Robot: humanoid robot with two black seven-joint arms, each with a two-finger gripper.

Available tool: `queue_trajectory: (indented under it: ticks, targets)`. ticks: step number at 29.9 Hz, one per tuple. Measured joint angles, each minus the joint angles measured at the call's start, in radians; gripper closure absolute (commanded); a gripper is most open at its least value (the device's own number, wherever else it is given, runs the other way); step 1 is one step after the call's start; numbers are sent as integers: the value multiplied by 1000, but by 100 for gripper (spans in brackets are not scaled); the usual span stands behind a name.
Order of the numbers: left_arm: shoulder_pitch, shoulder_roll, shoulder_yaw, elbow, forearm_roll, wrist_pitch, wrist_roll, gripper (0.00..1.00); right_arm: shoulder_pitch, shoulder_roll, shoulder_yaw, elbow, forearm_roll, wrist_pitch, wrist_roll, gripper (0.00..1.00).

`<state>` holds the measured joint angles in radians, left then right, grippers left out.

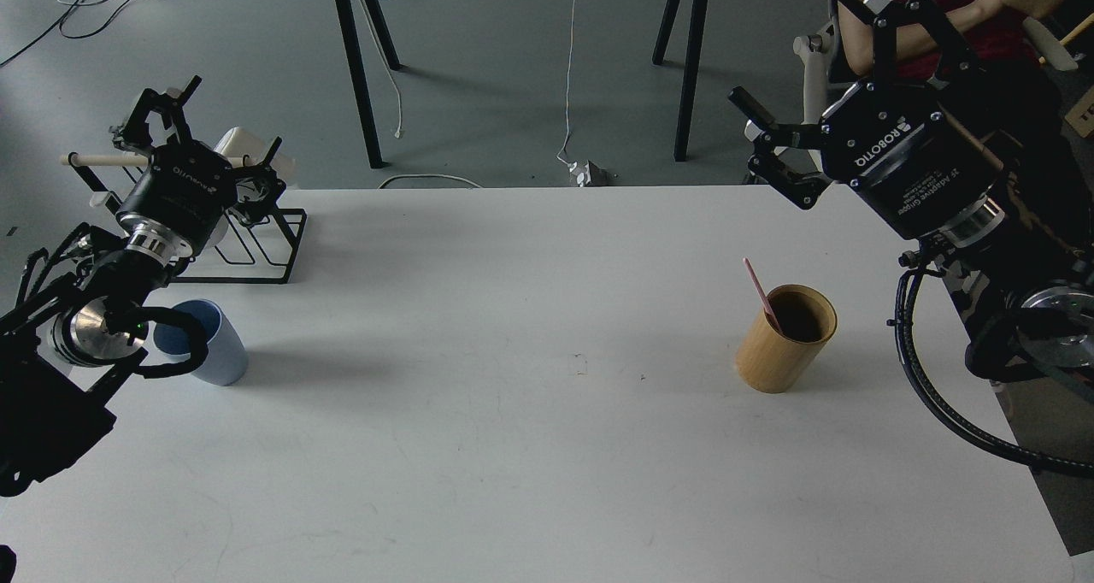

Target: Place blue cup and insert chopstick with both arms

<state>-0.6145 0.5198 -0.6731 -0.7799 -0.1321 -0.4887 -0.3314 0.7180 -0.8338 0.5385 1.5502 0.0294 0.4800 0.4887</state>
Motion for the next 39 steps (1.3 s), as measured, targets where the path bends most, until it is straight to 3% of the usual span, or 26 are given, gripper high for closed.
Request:
queue_trajectory:
  ticks: [16,27,35,39]
  targets:
    - [-128,-61,-48,7,-5,0,-58,0,1,0,7,0,0,-10,0,1]
    - [-133,-88,-261,9,-1,0,-146,0,1,10,11,0,0,-43,0,1]
    - [-175,-139,-302,1,-27,0,-152,0,1,14,23,0,0,-46,0,1]
    - [-178,-131,-298,-93,-29,0,-140,0,0,7,24,-1,0,-44,0,1]
